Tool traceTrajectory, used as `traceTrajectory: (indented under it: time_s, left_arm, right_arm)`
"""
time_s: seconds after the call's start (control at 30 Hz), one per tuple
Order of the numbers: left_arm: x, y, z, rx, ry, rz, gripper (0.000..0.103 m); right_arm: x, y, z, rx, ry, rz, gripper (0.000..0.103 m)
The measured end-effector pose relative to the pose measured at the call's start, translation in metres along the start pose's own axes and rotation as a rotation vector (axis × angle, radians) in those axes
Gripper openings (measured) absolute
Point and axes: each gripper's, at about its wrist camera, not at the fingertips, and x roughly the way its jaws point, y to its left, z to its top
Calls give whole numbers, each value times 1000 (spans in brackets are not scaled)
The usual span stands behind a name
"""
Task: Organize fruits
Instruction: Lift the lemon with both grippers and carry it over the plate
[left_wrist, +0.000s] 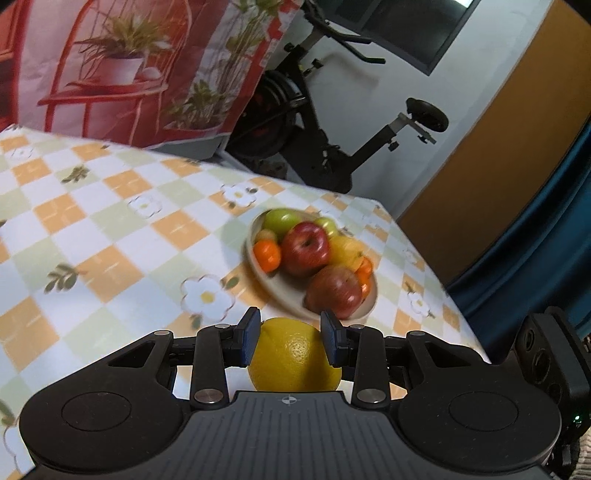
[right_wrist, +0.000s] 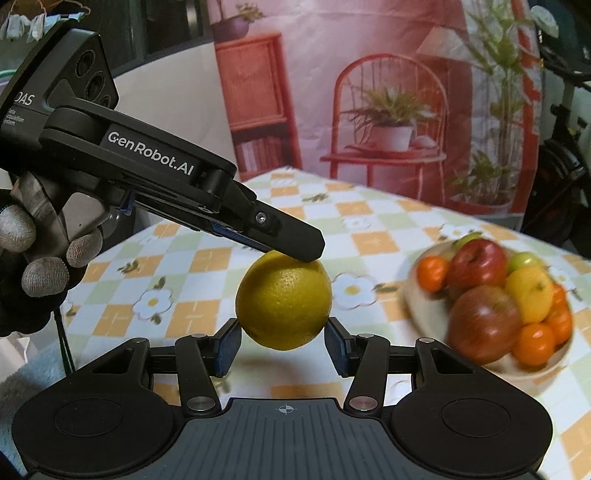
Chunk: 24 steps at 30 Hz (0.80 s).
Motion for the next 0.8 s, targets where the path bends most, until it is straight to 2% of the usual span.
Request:
traceTrajectory:
  time_s: [0.47, 0.8]
  left_arm:
    - [39, -37, 33, 53, 10, -26, 37]
    - [62, -31, 41, 39, 40, 1, 37]
  right_arm:
    - [-26, -55, 12, 34, -49, -58, 46]
    - [-6, -78, 13, 45, -10, -56, 46]
